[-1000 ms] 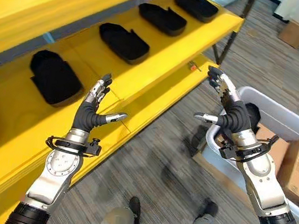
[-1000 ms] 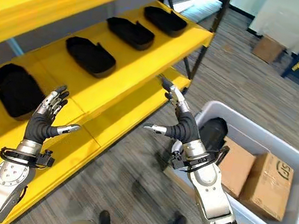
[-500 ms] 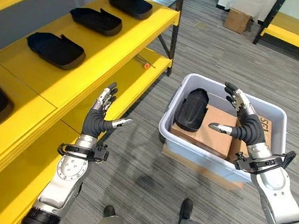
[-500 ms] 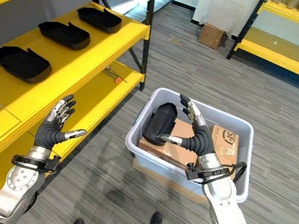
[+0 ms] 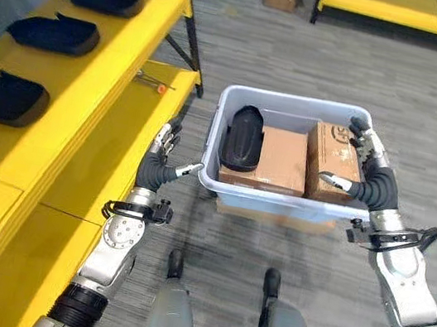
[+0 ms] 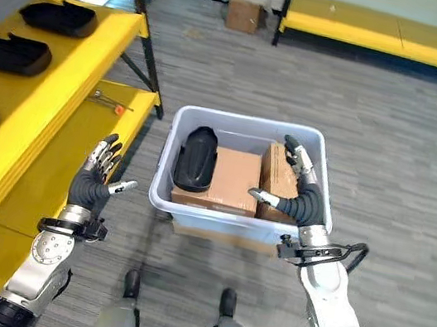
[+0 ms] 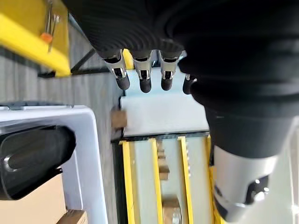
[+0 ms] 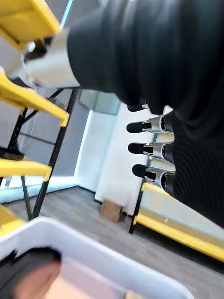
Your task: Move parts from the plastic box to the shelf.
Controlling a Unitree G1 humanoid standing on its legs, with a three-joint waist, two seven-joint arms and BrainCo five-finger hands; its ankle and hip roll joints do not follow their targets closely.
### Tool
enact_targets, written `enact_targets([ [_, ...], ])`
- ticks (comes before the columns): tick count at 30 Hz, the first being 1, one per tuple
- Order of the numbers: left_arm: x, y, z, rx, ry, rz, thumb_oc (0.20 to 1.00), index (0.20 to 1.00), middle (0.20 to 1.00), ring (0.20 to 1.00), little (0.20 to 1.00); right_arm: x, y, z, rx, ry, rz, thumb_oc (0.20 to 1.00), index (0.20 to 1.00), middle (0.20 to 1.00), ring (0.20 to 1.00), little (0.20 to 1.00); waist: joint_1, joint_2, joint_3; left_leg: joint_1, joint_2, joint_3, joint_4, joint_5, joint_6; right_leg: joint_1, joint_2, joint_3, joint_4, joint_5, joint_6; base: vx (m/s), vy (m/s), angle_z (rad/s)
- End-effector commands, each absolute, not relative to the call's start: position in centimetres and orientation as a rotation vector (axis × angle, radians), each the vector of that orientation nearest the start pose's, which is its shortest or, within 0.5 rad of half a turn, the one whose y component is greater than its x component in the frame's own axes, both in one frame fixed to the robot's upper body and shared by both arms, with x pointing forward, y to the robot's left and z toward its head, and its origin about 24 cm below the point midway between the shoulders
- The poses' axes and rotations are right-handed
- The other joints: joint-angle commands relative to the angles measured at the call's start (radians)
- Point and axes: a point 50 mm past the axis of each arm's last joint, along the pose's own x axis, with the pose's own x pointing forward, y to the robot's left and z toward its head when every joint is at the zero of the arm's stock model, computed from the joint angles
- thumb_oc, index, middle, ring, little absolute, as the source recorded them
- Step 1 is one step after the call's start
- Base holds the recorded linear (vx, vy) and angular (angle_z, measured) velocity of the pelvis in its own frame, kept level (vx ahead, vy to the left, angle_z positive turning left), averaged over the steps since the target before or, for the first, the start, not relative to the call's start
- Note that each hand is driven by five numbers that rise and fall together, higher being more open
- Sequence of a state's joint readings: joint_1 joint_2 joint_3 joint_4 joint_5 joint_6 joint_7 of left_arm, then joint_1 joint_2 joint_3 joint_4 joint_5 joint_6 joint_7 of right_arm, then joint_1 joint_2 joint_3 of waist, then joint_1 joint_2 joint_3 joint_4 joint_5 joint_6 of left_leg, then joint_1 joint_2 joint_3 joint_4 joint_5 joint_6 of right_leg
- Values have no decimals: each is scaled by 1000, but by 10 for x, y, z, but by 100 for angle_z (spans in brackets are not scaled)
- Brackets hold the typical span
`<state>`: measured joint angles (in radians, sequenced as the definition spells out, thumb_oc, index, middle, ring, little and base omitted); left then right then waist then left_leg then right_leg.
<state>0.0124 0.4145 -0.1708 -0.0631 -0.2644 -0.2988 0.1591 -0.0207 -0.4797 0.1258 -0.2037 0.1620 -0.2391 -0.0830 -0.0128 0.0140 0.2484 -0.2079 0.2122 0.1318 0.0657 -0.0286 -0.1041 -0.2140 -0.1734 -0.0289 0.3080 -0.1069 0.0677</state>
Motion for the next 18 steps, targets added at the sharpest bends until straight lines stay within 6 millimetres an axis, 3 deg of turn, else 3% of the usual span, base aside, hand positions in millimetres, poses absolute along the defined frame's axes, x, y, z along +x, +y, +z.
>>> enact_targets([
  [1, 244, 192, 111, 84, -452, -12, 1000, 1000, 1000, 1000, 1000, 244, -181, 146, -282, -550, 154, 1000, 1000, 1000, 1000, 1000, -16, -29, -33, 59, 6, 22, 5, 115, -9, 259, -97, 4, -339, 133, 122, 29, 228, -18],
  [2, 249, 194, 119, 98, -486, 18, 1000, 1000, 1000, 1000, 1000, 246, -177, 144, -275, -545, 159, 1000, 1000, 1000, 1000, 1000, -22, -38, -35, 55, -6, 59, 10, 98, 0, 221, -119, 26, -340, 153, 139, 22, 152, -48],
  [7, 264, 185, 134, 158, -562, 39, 1000, 1000, 1000, 1000, 1000, 246, -174, 145, -267, -548, 164, 1000, 1000, 1000, 1000, 1000, -47, -64, -31, 3, -29, 89, 41, 72, 14, 150, -145, 36, -343, 194, 156, 25, 113, -37],
  [13, 274, 173, 148, 180, -626, 47, 1000, 1000, 1000, 1000, 1000, 245, -174, 151, -260, -578, 145, 1000, 1000, 1000, 1000, 1000, -71, -72, -12, -26, -28, 102, 16, 89, 11, 94, -142, 38, -346, 208, 158, -5, 12, -8],
  [18, 283, 158, 171, 156, -723, 46, 1000, 1000, 1000, 1000, 1000, 244, -171, 164, -246, -651, 138, 1000, 1000, 1000, 1000, 1000, -99, -73, 39, -51, 0, 113, -11, 123, -3, 23, -116, 50, -335, 197, 146, -43, -44, -14],
])
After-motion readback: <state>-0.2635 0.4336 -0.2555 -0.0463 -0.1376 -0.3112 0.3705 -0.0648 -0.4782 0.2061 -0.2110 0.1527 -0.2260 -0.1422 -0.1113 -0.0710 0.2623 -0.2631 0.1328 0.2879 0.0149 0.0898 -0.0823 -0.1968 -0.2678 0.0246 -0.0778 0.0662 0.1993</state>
